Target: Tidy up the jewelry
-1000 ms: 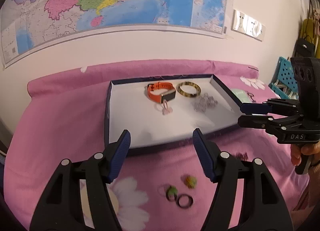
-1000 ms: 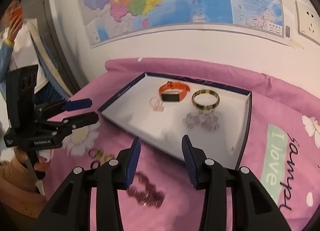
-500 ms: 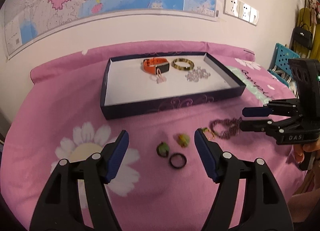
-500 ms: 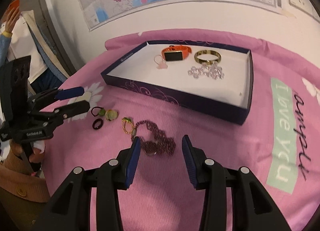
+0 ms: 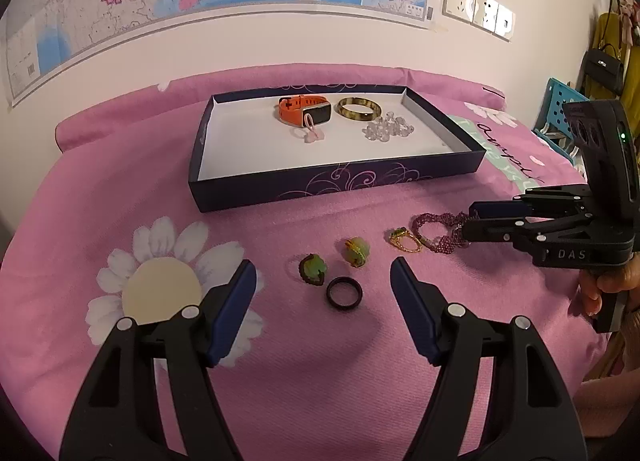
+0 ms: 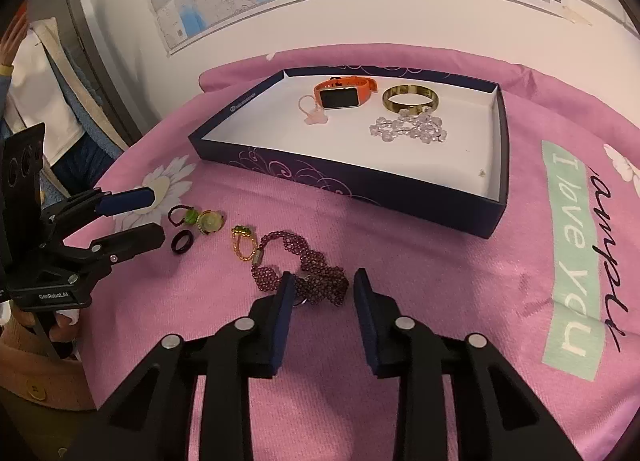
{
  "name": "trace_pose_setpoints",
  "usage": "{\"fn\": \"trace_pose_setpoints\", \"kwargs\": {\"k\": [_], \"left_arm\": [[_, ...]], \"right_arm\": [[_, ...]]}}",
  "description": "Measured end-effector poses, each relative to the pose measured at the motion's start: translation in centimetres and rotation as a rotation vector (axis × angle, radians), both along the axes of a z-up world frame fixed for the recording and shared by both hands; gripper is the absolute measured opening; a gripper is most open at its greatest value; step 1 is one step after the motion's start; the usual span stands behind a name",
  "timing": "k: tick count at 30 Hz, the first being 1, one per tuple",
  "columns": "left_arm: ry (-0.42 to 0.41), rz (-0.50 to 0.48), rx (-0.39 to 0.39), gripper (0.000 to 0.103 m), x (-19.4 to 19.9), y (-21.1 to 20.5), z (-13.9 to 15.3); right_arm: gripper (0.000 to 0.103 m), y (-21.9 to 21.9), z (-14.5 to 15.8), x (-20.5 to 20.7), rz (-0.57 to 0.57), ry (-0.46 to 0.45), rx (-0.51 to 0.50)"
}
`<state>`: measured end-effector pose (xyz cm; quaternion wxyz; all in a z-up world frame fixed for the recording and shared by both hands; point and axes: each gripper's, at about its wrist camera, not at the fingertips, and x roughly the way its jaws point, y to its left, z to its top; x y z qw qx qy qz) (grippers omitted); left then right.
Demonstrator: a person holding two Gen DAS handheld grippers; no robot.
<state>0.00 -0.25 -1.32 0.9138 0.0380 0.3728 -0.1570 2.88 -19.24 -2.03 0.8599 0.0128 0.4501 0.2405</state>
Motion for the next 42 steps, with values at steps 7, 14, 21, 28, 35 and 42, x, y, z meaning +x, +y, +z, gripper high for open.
{"fn": "trace_pose_setpoints", "kwargs": {"k": [7,14,21,28,35,42], "left_arm": [[0.019,-0.008,-0.009,0.067,0.1,0.0,-0.3],[0.04,-0.036,-0.02,0.059,0.1,-0.3,-0.6],[0.067,-0.048,-0.019,0.05,0.2,-0.5,-1.0],[0.112,-0.069,-0.016,0.032,0.5,-0.9,-1.6],[0.118,-0.074,-0.003,0.022,0.7,-1.3,-1.7],[0.112,-0.072,0.015,0.022,0.7,-1.5,-1.7]], "right_arm": [[0.005,-0.1,0.1,0.0,0.0,-0.003,0.009],[0.005,-0.1,1.3,-0.1,0.009,-0.028,0.051],[0.005,0.0,2.4,-0.1,0.016,-0.052,0.082],[0.005,0.1,2.9,-0.1,0.022,-0.059,0.107],[0.005,0.5,2.6,-0.4,0.026,-0.05,0.103],[0.005,0.6,2.6,-0.5,0.024,-0.052,0.103]]}}
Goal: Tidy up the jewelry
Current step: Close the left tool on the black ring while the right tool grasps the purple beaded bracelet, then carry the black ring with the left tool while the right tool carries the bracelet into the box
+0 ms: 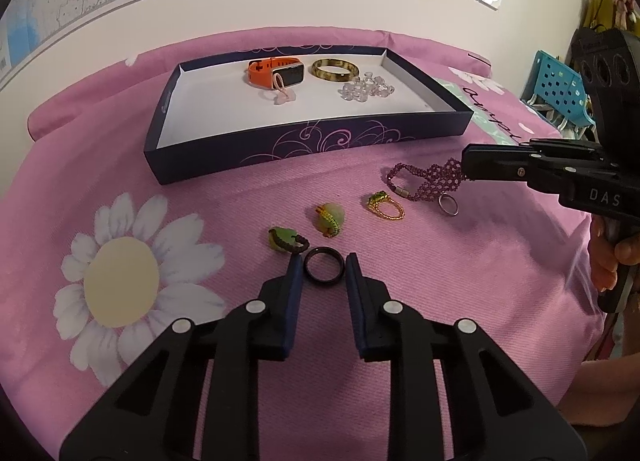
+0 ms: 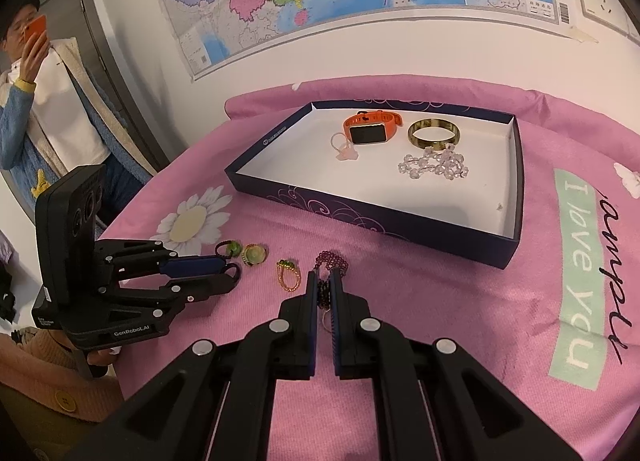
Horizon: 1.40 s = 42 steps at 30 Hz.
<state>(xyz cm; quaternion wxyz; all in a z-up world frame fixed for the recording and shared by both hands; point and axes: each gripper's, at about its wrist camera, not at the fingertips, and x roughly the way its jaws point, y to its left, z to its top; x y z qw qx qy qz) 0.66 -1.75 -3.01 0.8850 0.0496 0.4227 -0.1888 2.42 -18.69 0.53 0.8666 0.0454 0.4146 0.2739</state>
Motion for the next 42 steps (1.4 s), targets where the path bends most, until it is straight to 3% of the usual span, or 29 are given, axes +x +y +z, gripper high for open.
{"fn": "trace_pose_setpoints", "kwargs": {"k": [12,42], "left_arm": [[-0.008,0.004,-0.014,0.022,-0.1,-0.2,0.7],[-0.122,-0.003,-0.043,0.022,0.9,0.0,5.1]], "right_arm": [[0.005,0.0,0.6,0.1,-0.006,-0.015,0.009],[0.005,0.1,3.6,1.2,0.019,-0.09,0.008]]}}
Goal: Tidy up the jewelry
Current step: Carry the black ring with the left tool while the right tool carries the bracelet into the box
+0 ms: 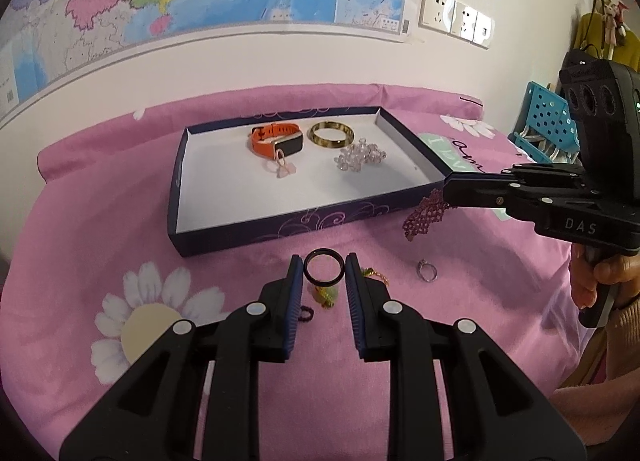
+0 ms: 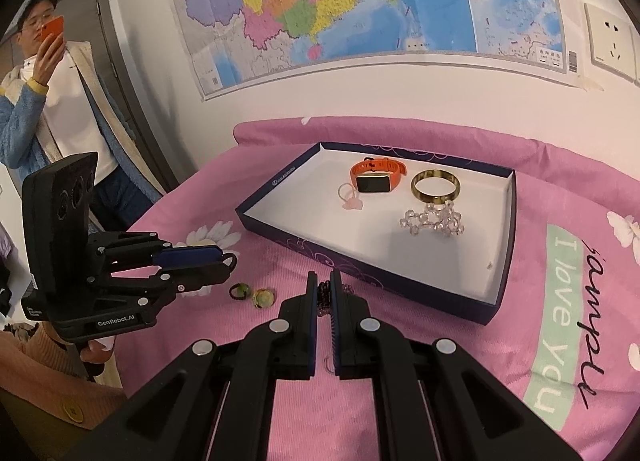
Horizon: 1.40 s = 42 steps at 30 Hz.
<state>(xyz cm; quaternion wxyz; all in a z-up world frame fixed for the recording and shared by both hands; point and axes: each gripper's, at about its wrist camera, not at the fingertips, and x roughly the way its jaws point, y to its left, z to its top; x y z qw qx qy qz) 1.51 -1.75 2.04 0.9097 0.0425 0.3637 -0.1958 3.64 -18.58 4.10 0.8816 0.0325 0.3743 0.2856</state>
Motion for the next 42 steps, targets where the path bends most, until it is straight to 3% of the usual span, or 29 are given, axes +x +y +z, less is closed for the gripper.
{"fn": "trace_pose_setpoints", "kwargs": {"k": [20,42], "left_arm": [[-0.021,0.004,0.001,0.022,3.4,-0.7,1.3],[0.009,0.042,0.013,0.022,9.2,-1.2,0.5]], "right_arm": [[0.004,-0.2,2.3,3.4,-0.001,-0.056,0.006],[0.004,0.6,0.2,9.4,-0.018,-0.003,-0.009]]}}
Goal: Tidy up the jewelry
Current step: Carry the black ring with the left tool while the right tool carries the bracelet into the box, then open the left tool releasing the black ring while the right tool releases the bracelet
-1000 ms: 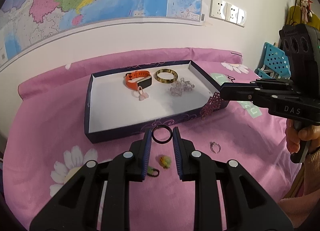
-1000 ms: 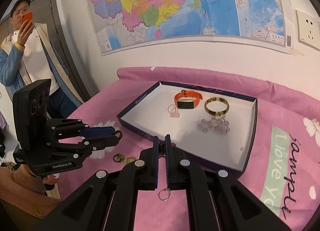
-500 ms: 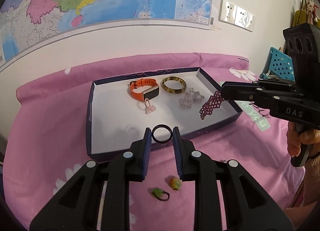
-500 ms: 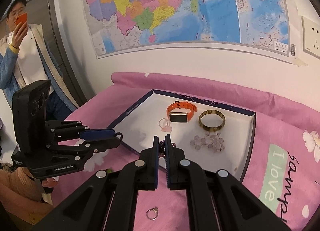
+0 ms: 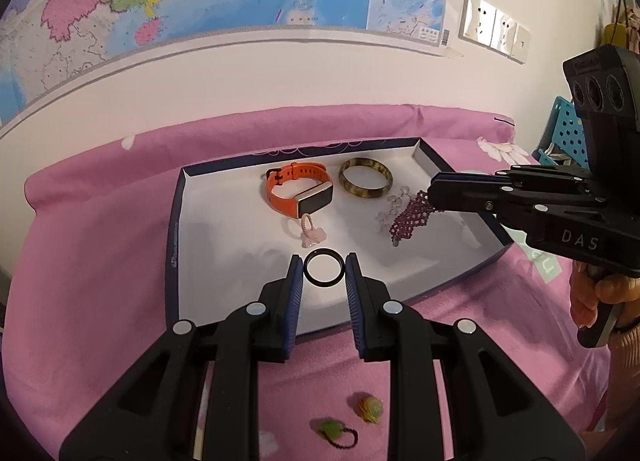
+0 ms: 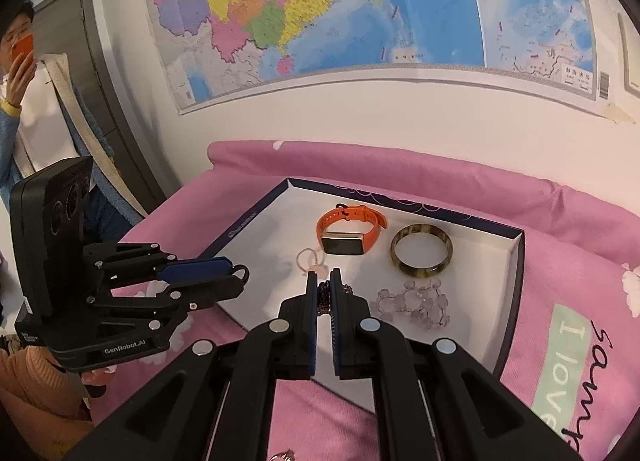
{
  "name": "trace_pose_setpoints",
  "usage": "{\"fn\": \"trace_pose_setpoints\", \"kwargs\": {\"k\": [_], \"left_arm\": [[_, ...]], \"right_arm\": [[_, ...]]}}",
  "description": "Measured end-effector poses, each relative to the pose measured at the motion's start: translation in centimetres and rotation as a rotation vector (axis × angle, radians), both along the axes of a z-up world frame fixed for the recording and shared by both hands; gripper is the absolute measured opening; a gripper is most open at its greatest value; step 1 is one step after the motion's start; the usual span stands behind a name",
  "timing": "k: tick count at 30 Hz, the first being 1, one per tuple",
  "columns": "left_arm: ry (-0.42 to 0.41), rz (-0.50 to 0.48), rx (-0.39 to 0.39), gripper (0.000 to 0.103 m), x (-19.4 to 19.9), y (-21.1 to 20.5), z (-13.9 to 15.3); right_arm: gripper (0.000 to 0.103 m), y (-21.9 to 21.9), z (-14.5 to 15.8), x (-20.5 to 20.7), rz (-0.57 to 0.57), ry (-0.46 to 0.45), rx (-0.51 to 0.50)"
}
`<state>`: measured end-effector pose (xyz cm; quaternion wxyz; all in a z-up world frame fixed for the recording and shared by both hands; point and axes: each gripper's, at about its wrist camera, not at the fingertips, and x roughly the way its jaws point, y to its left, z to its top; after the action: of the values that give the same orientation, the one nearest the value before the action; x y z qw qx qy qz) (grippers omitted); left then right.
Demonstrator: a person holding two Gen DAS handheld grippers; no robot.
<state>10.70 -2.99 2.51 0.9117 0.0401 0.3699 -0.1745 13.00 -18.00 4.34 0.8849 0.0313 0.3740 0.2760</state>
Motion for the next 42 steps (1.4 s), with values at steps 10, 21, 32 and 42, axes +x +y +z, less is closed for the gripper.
{"fn": "trace_pose_setpoints", "kwargs": {"k": [10,21,32,42], "left_arm": [[0.043,0.023,0.001,0.022,2.4,-0.3,-1.3],[0.085,0.038,0.015,0.022,3.9,-0.5,-2.7],[0.113,0.046,0.042,0.022,4.6,-0.9,-4.0],[0.127,0.046,0.059,0.025,5.0,-1.4,-4.7]], "right_arm": [[0.004,0.5,-1.1,2.1,0.006,0.028,0.0],[0.004,0.0,-2.5,3.0,0.0,0.054,-0.008],[0.004,-1.2,-4.2,3.0,-0.031,0.092,-0.057],[0.007,-1.6,-5.3,2.8,-0.059,0.105,-0.101]]}}
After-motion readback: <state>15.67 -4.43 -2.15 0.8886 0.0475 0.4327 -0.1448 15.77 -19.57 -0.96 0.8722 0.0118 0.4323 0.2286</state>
